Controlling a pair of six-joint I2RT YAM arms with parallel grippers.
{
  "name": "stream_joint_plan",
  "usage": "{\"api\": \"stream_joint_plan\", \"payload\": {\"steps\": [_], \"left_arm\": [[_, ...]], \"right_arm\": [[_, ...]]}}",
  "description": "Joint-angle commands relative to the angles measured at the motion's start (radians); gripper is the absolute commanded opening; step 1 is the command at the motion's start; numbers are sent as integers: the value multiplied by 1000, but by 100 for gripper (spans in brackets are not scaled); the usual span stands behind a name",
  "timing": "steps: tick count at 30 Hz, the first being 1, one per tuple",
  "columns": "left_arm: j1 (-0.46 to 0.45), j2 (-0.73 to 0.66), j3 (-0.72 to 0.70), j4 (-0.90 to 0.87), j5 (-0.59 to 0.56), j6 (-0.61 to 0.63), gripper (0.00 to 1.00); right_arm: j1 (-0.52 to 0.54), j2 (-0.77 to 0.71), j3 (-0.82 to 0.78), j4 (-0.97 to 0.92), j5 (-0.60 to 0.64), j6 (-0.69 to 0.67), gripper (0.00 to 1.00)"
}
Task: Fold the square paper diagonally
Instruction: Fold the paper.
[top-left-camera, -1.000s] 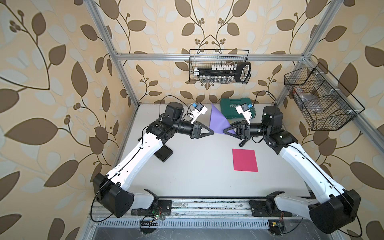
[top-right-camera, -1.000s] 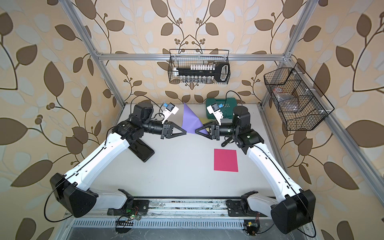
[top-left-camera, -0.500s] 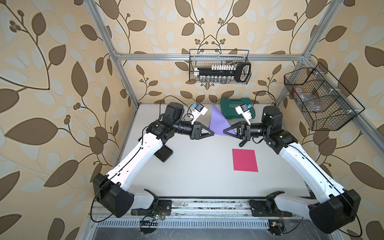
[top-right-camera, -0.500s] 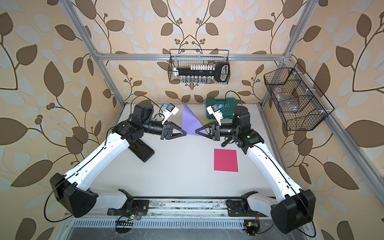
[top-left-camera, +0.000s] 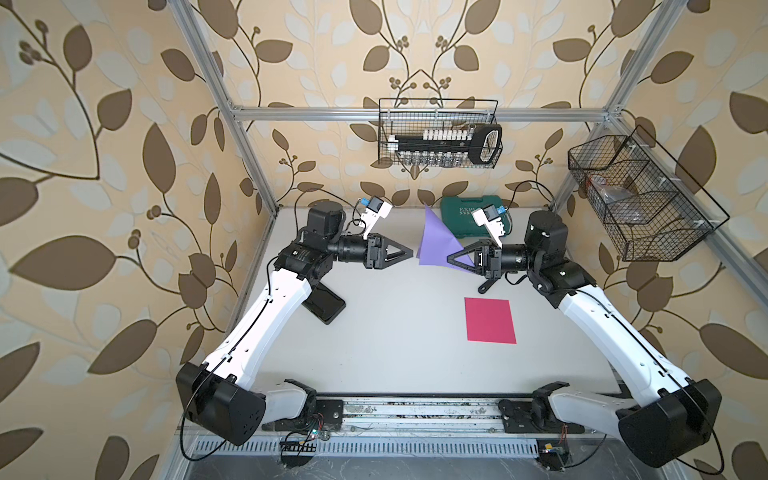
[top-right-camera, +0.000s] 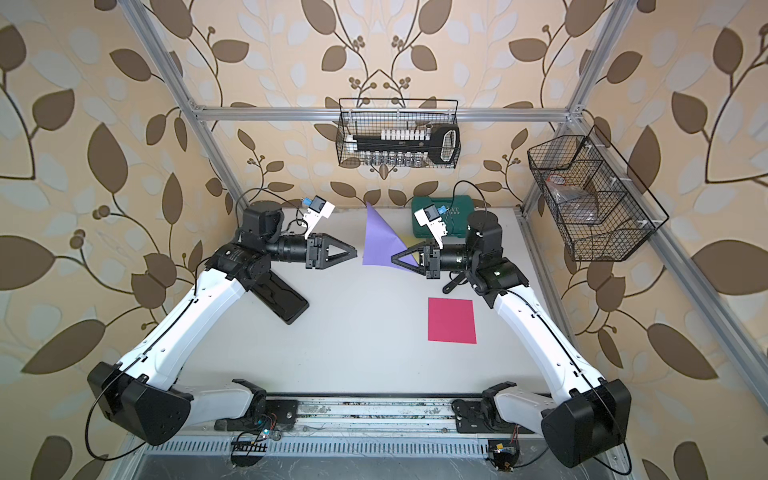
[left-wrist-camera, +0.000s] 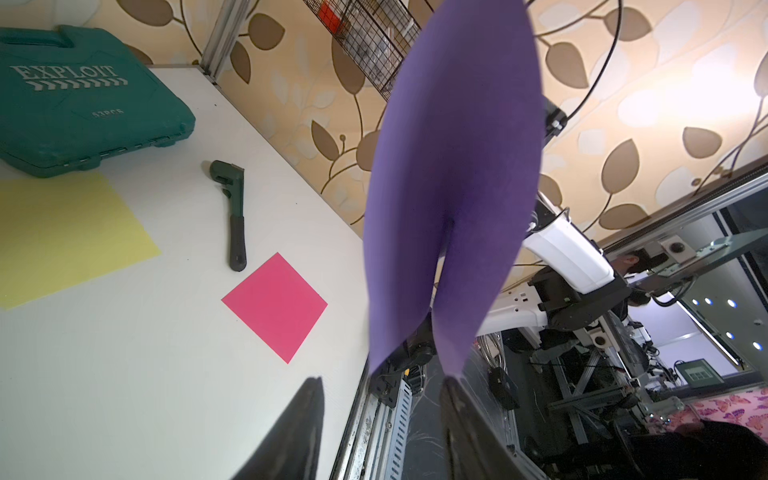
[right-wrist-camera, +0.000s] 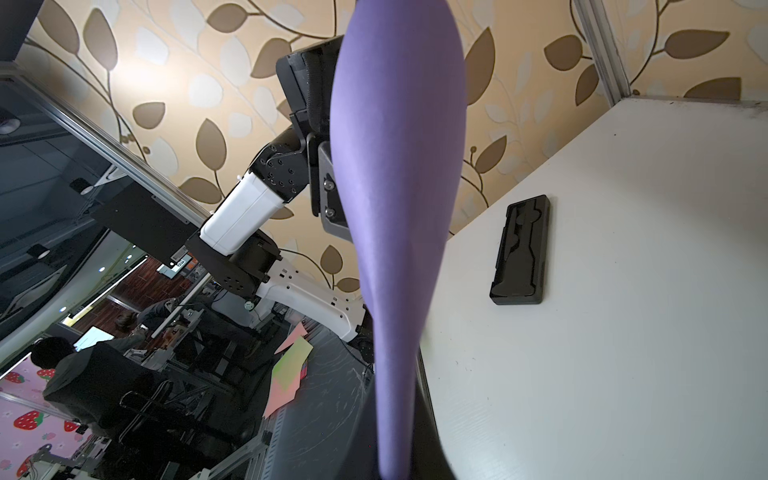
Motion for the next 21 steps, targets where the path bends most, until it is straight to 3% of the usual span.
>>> {"api": "stream_joint_plan", "payload": {"steps": [1, 5, 9, 15, 21], "left_arm": [[21, -31, -5, 94, 64, -64, 46], [16, 18, 11, 117, 105, -108, 42], [-27, 51, 58, 21, 77, -37, 46], [-41, 61, 67, 20, 63, -43, 47], [-66, 68, 73, 38, 107, -41, 33]], "right_arm": [[-2, -11, -16, 53, -5, 29, 10], [1, -9, -21, 67, -15, 38, 10], [18, -6, -23, 74, -22, 37, 10], [29, -11, -24, 77, -27, 31, 10], [37, 0, -22, 81, -22, 29, 10]]}}
